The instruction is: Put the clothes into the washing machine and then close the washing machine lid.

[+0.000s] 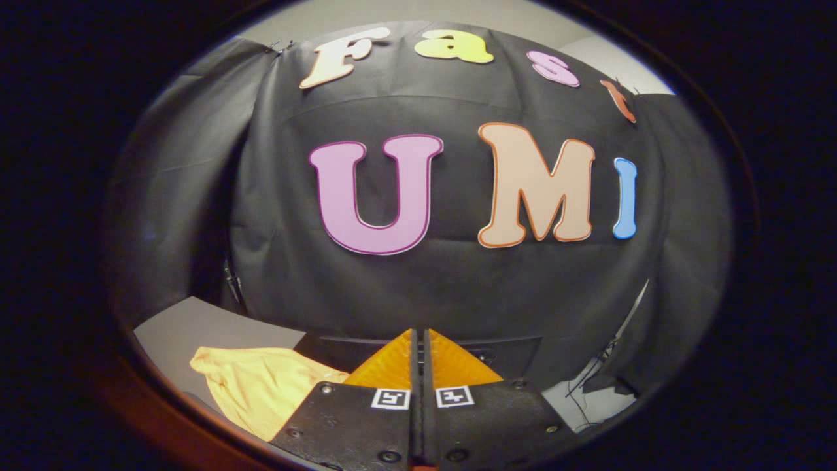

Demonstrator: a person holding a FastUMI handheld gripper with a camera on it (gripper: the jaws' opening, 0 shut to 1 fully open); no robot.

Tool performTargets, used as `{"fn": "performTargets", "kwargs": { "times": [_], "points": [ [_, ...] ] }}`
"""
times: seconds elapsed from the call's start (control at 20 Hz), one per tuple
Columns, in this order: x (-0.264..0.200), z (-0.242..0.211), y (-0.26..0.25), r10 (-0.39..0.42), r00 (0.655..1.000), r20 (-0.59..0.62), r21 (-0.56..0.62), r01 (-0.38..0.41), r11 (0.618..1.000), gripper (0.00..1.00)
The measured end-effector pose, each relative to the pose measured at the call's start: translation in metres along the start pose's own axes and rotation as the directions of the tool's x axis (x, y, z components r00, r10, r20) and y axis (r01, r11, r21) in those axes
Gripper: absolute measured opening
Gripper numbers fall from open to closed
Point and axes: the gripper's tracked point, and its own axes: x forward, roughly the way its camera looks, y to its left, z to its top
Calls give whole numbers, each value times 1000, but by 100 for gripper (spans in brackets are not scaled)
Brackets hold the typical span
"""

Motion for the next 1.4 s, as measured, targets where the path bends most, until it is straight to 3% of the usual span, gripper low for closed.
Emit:
{"fn": "performTargets", "kwargs": {
  "times": [0.45,0.6,0.85,1.05,1.4],
  "points": [
    [30,-8,-40,-86,996,7,-51,86,995,0],
    [34,-4,-37,-71,997,20,-28,72,997,21],
    [41,-10,-31,-62,998,4,-43,63,997,16],
    [57,-20,-25,-54,998,-20,-23,54,998,18],
    [112,-42,3,-27,996,-79,-20,26,999,63]
  ]
}}
